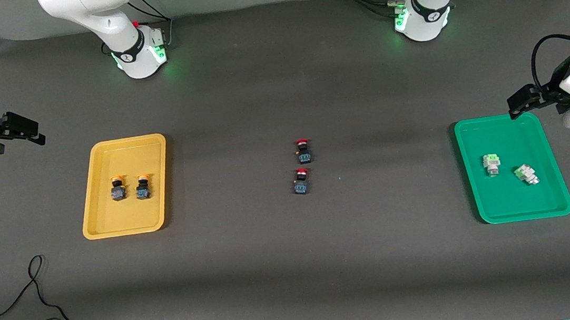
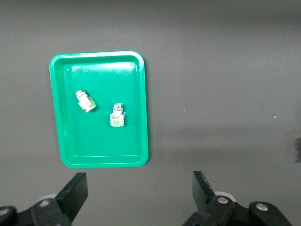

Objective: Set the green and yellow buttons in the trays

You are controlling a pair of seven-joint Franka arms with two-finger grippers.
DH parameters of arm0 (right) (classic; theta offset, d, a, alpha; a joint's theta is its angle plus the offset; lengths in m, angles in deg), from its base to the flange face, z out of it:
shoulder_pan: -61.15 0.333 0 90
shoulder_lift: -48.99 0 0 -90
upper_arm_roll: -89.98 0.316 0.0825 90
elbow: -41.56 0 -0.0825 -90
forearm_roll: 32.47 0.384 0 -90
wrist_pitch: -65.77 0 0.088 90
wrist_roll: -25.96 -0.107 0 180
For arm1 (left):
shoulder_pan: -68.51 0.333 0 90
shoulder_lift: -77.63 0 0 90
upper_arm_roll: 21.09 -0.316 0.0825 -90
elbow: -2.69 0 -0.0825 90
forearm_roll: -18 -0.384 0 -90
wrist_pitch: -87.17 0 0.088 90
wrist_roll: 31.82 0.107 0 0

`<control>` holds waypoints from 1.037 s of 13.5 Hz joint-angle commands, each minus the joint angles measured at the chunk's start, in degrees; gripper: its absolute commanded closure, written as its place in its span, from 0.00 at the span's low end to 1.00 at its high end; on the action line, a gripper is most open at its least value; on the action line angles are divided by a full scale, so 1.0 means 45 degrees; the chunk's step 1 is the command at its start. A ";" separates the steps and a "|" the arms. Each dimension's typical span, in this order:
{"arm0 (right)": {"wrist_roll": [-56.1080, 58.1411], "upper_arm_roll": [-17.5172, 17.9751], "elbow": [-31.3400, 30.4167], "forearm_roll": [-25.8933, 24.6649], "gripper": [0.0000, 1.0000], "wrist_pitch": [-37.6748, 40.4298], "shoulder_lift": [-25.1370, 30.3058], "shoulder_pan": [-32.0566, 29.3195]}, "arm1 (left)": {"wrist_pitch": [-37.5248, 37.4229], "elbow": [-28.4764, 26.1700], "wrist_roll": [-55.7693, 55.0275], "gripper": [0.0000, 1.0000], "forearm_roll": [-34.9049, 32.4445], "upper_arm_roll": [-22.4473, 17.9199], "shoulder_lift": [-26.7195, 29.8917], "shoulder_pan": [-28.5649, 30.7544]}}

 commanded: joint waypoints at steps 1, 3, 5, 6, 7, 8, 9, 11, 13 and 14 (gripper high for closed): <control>-0.0131 0.0364 0.1099 -0.0373 0.00 -0.0078 -0.0742 -0.0106 | -0.0191 0.0191 -0.0072 0.01 -0.0189 -0.0078 0.0008 -0.0181; -0.0150 0.0501 0.1161 -0.0392 0.00 -0.0019 -0.0744 -0.0146 | -0.0191 0.0191 -0.0072 0.01 -0.0189 -0.0078 0.0008 -0.0181; -0.0208 0.0521 0.1122 -0.0432 0.00 -0.0019 -0.0705 -0.0165 | -0.0171 0.0172 -0.0072 0.01 -0.0169 -0.0078 0.0008 -0.0181; -0.0286 0.0502 0.1102 -0.0432 0.00 0.0078 -0.0685 -0.0088 | -0.0152 0.0171 -0.0072 0.01 -0.0189 -0.0078 -0.0011 -0.0162; -0.0287 0.0482 0.1141 -0.0432 0.00 0.0272 -0.0762 -0.0010 | -0.0133 0.0171 -0.0072 0.01 -0.0169 -0.0078 -0.0011 -0.0162; -0.0287 0.0463 0.1103 -0.0432 0.00 0.0313 -0.0763 0.0030 | -0.0113 0.0171 -0.0072 0.01 -0.0189 -0.0078 0.0008 -0.0162; -0.0287 0.0462 0.1083 -0.0432 0.00 0.0333 -0.0763 0.0050 | -0.0113 0.0191 -0.0072 0.01 -0.0169 -0.0078 0.0028 -0.0162; -0.0268 0.0462 0.1083 -0.0432 0.00 0.0333 -0.0763 0.0050 | -0.0113 0.0152 -0.0072 0.01 -0.0150 -0.0078 0.0047 -0.0123; -0.0267 0.0462 0.1063 -0.0432 0.00 0.0352 -0.0744 0.0050 | -0.0054 0.0152 -0.0092 0.01 0.0025 -0.0078 0.0106 -0.0123; -0.0287 0.0462 0.1063 -0.0432 0.00 0.0352 -0.0744 0.0050 | -0.0074 0.0152 -0.0092 0.01 0.0065 -0.0078 0.0125 -0.0123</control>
